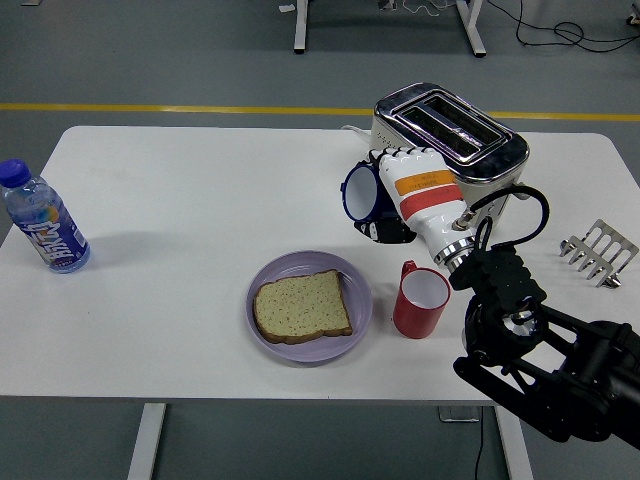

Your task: Pick up the cup,pour liquid into bread,place the cup on the desk

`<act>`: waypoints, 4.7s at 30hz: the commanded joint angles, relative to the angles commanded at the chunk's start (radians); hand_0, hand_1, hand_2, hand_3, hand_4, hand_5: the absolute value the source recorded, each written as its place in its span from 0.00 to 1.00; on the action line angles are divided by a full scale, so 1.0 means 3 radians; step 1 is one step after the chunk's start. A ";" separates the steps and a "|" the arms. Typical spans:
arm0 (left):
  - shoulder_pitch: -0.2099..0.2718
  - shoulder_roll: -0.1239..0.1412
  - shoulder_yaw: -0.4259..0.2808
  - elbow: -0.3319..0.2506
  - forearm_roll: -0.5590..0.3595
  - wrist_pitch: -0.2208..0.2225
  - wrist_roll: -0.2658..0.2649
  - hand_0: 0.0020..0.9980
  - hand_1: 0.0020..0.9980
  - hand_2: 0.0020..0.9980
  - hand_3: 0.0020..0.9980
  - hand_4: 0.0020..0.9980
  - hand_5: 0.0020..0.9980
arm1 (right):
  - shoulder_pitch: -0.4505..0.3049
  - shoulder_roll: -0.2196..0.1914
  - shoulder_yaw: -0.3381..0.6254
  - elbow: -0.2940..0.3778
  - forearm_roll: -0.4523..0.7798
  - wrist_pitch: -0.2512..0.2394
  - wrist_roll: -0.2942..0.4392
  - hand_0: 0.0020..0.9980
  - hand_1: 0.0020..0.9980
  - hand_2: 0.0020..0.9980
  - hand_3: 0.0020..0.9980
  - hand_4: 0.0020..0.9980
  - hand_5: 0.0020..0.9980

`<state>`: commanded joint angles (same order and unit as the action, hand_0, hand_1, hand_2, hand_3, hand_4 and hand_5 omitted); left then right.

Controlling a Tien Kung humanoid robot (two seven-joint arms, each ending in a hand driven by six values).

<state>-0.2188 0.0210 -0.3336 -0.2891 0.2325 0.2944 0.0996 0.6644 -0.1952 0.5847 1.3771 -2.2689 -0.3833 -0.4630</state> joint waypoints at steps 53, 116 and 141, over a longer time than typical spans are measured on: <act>0.0029 -0.0002 -0.0001 0.0000 0.0000 0.0001 -0.0003 0.68 0.69 0.70 0.55 0.26 1.00 | -0.0350 -0.0164 0.0531 0.0439 0.2280 -0.0519 0.0867 0.29 0.23 0.39 0.39 0.80 0.11; 0.0065 -0.0036 -0.0142 0.0000 0.0257 -0.0021 0.0073 0.68 0.69 0.70 0.55 0.25 1.00 | -0.1986 -0.0380 0.1858 -0.0147 0.3827 -0.0464 0.2620 0.35 0.25 0.40 0.40 0.77 0.11; 0.0036 -0.0038 -0.0100 -0.0004 0.0182 -0.0020 0.0054 0.68 0.69 0.70 0.55 0.25 1.00 | -0.1873 -0.0223 0.1593 -0.0535 0.3818 -0.0531 0.2812 0.35 0.26 0.41 0.41 0.76 0.10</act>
<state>-0.2080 0.0096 -0.3636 -0.2902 0.2872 0.2884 0.1156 0.1025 -0.2622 1.0626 1.2165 -1.1236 -0.5427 0.3806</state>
